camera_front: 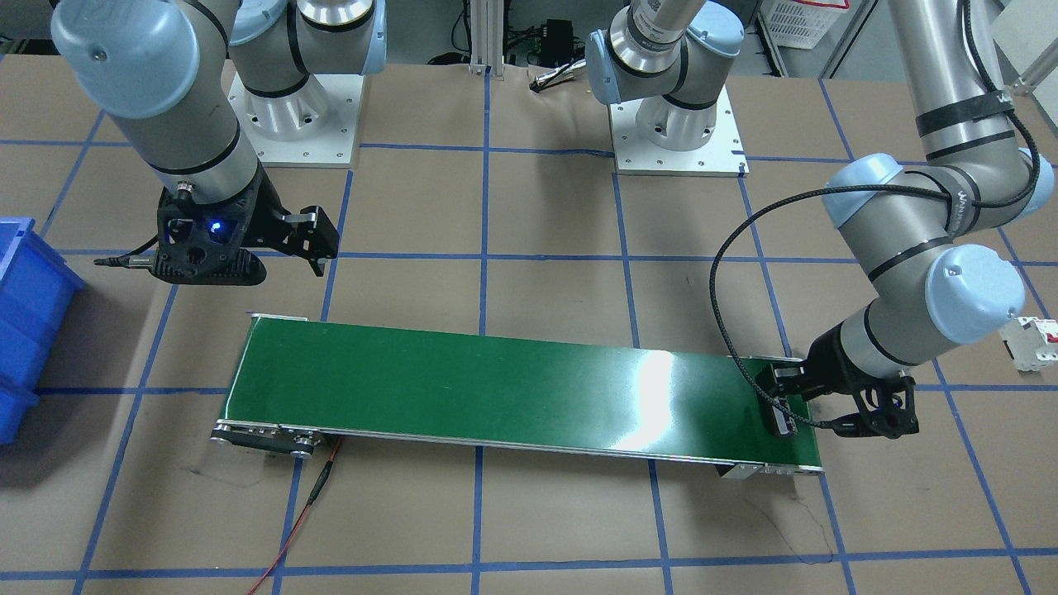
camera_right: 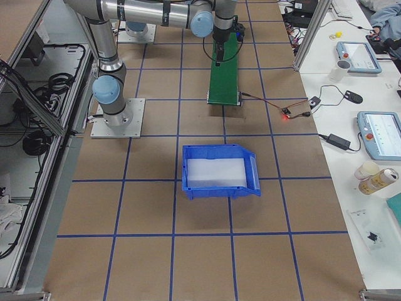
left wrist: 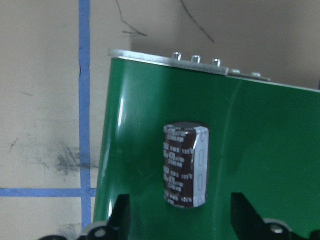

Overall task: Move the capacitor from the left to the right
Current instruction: 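Lower the capacitor onto the green belt and open the left gripper, then hold the left gripper still while the belt carries the capacitor toward the right gripper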

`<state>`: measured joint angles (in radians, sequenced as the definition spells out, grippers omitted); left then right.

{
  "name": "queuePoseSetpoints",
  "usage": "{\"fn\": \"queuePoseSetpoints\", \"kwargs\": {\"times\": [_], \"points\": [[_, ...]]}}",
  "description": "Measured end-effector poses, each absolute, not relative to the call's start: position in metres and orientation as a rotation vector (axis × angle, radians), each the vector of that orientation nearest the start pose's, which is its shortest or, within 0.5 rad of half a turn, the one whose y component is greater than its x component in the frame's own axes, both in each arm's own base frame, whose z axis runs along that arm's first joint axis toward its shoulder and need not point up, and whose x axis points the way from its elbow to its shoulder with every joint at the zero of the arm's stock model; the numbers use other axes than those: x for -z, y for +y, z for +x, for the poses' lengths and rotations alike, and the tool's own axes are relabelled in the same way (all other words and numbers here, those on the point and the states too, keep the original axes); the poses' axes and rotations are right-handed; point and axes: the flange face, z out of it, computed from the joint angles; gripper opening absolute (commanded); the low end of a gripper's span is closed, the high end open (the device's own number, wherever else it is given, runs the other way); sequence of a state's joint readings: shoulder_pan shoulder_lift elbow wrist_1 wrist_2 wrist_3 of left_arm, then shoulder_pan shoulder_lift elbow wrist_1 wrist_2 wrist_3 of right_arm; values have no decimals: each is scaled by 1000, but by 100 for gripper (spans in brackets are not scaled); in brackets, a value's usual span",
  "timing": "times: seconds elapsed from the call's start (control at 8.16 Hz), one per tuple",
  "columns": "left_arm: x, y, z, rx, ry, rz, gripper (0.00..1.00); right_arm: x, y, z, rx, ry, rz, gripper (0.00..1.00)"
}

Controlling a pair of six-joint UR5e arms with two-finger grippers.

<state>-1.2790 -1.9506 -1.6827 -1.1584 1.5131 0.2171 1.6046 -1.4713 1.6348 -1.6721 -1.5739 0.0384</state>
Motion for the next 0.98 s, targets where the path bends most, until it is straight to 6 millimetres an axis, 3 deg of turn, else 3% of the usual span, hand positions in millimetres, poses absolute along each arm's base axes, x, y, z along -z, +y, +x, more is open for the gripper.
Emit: {"fn": "queuePoseSetpoints", "kwargs": {"times": [0.25, 0.49, 0.61, 0.86, 0.98], "points": [[-303, -602, 5, -34, 3202, -127, 100, -416, -518, 150, -96, 3145, 8, 100], [-361, -582, -46, 103, 3191, -25, 100, -409, -523, 150, -103, 3138, 14, 100], [-386, -569, -61, 146, 3188, 8, 100, -399, -532, 150, -104, 3133, 16, 100], [-417, -551, -73, 195, 3195, 27, 100, -365, -556, 151, -98, 3126, 17, 100], [-422, -546, -74, 192, 3201, 27, 100, -346, -565, 149, -91, 3103, 28, 100]]}}
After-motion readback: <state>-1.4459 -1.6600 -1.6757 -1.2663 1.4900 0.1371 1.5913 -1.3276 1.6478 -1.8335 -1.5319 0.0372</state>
